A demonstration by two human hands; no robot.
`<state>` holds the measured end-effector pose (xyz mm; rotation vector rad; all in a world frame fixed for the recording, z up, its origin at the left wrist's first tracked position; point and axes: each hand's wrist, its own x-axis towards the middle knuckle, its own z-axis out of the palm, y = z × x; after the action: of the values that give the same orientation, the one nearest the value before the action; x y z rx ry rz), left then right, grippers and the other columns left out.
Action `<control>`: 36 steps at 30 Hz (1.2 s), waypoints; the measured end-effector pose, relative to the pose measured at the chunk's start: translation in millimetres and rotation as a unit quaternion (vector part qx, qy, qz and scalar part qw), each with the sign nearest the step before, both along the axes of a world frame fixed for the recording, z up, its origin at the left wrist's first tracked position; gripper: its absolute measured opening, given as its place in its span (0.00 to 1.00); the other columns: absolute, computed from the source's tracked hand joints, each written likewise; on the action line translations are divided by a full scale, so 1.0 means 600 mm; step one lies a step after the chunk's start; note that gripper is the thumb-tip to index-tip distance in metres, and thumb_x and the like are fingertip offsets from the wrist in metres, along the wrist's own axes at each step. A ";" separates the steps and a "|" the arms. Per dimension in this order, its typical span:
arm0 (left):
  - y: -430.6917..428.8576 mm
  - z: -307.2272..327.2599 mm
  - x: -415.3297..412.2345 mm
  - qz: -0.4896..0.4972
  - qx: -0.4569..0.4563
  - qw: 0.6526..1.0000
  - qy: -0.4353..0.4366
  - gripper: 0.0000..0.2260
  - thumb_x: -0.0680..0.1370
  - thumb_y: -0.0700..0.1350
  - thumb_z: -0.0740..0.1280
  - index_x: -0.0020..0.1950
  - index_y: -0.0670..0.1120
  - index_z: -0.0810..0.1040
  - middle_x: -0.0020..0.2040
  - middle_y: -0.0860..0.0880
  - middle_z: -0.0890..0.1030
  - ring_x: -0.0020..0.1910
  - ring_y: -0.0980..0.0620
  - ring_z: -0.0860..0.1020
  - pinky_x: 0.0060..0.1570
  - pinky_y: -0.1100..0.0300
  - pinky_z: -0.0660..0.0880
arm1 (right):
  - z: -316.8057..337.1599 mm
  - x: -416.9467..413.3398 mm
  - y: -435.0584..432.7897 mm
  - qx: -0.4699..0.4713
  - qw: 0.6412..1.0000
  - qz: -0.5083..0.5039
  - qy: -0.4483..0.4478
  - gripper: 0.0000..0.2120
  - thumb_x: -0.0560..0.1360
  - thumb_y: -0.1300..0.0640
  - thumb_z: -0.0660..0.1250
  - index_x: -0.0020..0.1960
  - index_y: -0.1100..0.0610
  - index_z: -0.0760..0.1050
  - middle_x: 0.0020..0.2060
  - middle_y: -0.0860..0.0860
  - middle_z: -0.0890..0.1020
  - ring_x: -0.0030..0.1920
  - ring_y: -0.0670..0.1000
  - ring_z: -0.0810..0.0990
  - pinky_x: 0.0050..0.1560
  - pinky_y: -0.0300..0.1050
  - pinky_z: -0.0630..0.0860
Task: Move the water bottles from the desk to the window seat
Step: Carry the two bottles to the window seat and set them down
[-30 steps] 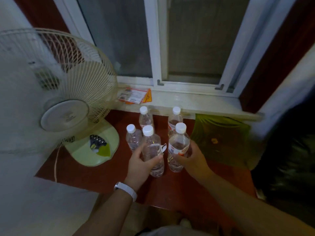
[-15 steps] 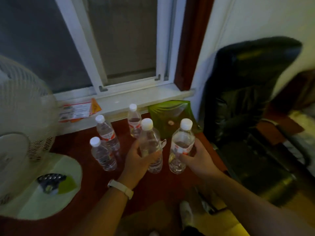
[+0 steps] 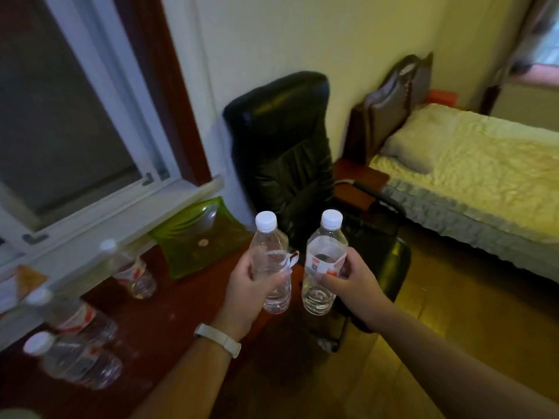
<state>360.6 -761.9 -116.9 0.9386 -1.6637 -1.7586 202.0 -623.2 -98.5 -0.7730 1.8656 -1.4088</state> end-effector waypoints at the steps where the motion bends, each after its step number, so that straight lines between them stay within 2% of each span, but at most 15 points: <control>1: 0.013 0.008 -0.023 -0.010 -0.004 1.000 0.000 0.22 0.67 0.43 0.80 0.58 0.58 0.79 0.52 0.54 0.86 0.52 0.55 0.84 0.52 0.54 0.79 | 0.003 -0.018 0.021 -0.005 1.000 -0.014 0.001 0.26 0.70 0.54 0.76 0.64 0.44 0.69 0.53 0.41 0.81 0.53 0.40 0.81 0.52 0.40 0.77; 4: 0.059 0.025 -0.098 -0.046 -0.014 0.999 -0.003 0.20 0.69 0.42 0.78 0.56 0.59 0.79 0.51 0.55 0.85 0.50 0.57 0.84 0.51 0.55 0.79 | 0.012 -0.075 0.091 -0.023 0.998 -0.052 0.000 0.26 0.70 0.57 0.76 0.63 0.46 0.70 0.53 0.42 0.82 0.51 0.37 0.81 0.51 0.39 0.78; 6: 0.097 0.033 -0.152 -0.072 -0.009 0.997 -0.006 0.21 0.69 0.43 0.78 0.58 0.58 0.78 0.54 0.53 0.84 0.52 0.55 0.83 0.52 0.54 0.79 | 0.016 -0.119 0.148 -0.029 0.996 -0.079 -0.006 0.26 0.70 0.56 0.77 0.64 0.46 0.71 0.54 0.43 0.83 0.54 0.41 0.81 0.55 0.44 0.78; 9: 0.164 0.037 -0.238 -0.114 0.003 0.993 -0.008 0.27 0.64 0.49 0.80 0.61 0.57 0.77 0.56 0.51 0.83 0.52 0.54 0.84 0.49 0.56 0.79 | 0.019 -0.184 0.239 -0.041 0.991 -0.125 -0.006 0.28 0.67 0.52 0.78 0.63 0.45 0.72 0.55 0.44 0.83 0.57 0.46 0.81 0.57 0.50 0.79; 12: 0.240 0.040 -0.324 -0.151 -0.006 0.989 -0.005 0.23 0.64 0.50 0.78 0.57 0.59 0.78 0.55 0.54 0.83 0.52 0.57 0.83 0.48 0.59 0.77 | 0.019 -0.243 0.330 -0.055 0.984 -0.169 -0.005 0.25 0.69 0.58 0.77 0.63 0.49 0.72 0.54 0.45 0.83 0.55 0.46 0.82 0.53 0.45 0.80; 16: 0.348 0.048 -0.433 -0.215 -0.009 0.977 0.002 0.19 0.71 0.41 0.77 0.57 0.57 0.77 0.53 0.54 0.83 0.47 0.62 0.83 0.44 0.62 0.76 | 0.019 -0.308 0.446 -0.061 0.973 -0.223 0.008 0.23 0.70 0.60 0.76 0.62 0.50 0.73 0.52 0.45 0.83 0.51 0.40 0.82 0.45 0.37 0.81; 19: 0.420 0.054 -0.506 -0.261 0.001 0.965 0.003 0.23 0.66 0.46 0.78 0.59 0.55 0.78 0.54 0.52 0.84 0.48 0.59 0.84 0.46 0.60 0.77 | 0.022 -0.349 0.529 -0.066 0.960 -0.271 0.009 0.22 0.70 0.62 0.75 0.59 0.49 0.73 0.50 0.44 0.83 0.49 0.37 0.82 0.42 0.33 0.79; 21: 0.464 0.053 -0.554 -0.287 0.008 0.958 0.001 0.26 0.64 0.48 0.78 0.61 0.53 0.77 0.55 0.52 0.84 0.50 0.55 0.84 0.46 0.60 0.77 | 0.018 -0.377 0.582 -0.065 0.950 -0.306 0.008 0.22 0.70 0.61 0.76 0.59 0.47 0.73 0.51 0.46 0.83 0.51 0.43 0.83 0.46 0.39 0.81; 24: 0.523 0.051 -0.623 -0.336 0.003 0.942 0.000 0.21 0.69 0.43 0.78 0.59 0.56 0.76 0.55 0.54 0.82 0.50 0.58 0.82 0.44 0.63 0.76 | 0.006 -0.414 0.654 -0.058 0.932 -0.357 0.002 0.23 0.70 0.56 0.76 0.61 0.45 0.72 0.54 0.46 0.82 0.55 0.48 0.81 0.54 0.50 0.81; 26: 0.552 0.049 -0.669 -0.368 -0.001 0.930 -0.004 0.22 0.68 0.44 0.79 0.57 0.57 0.77 0.54 0.55 0.82 0.50 0.59 0.81 0.45 0.61 0.77 | 0.001 -0.436 0.692 -0.060 0.919 -0.390 -0.001 0.23 0.70 0.55 0.76 0.62 0.46 0.72 0.55 0.47 0.81 0.56 0.48 0.80 0.55 0.50 0.80; 28: 0.573 0.042 -0.715 -0.395 -0.004 0.919 -0.011 0.26 0.63 0.50 0.82 0.58 0.56 0.77 0.54 0.52 0.83 0.52 0.54 0.83 0.49 0.54 0.79 | -0.006 -0.459 0.723 -0.062 0.905 -0.421 -0.005 0.23 0.71 0.56 0.76 0.62 0.47 0.72 0.56 0.48 0.81 0.56 0.48 0.80 0.55 0.49 0.79; 31: 0.599 0.029 -0.793 -0.430 -0.004 0.903 -0.016 0.28 0.59 0.54 0.80 0.58 0.55 0.79 0.53 0.51 0.85 0.52 0.51 0.84 0.51 0.50 0.81 | -0.022 -0.502 0.761 -0.064 0.884 -0.462 -0.014 0.23 0.70 0.56 0.77 0.62 0.49 0.73 0.55 0.48 0.82 0.56 0.49 0.81 0.54 0.48 0.80; 34: 0.627 0.015 -0.879 -0.467 -0.001 0.884 -0.015 0.22 0.61 0.50 0.80 0.53 0.56 0.80 0.49 0.56 0.86 0.49 0.53 0.85 0.44 0.59 0.81 | -0.034 -0.555 0.788 -0.052 0.868 -0.493 -0.024 0.24 0.70 0.56 0.77 0.63 0.48 0.73 0.54 0.47 0.82 0.55 0.46 0.81 0.51 0.44 0.80; 36: 0.643 0.004 -0.942 -0.490 0.011 0.871 -0.012 0.23 0.61 0.45 0.82 0.52 0.55 0.80 0.45 0.57 0.86 0.47 0.55 0.85 0.40 0.62 0.79 | -0.040 -0.598 0.798 -0.049 0.858 -0.511 -0.030 0.24 0.71 0.57 0.76 0.64 0.50 0.72 0.55 0.47 0.82 0.55 0.46 0.81 0.51 0.42 0.79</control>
<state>-204.7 -375.9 -114.2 0.0377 -2.3590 -2.3567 -156.9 -144.3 -122.7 0.3455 2.2608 -2.1044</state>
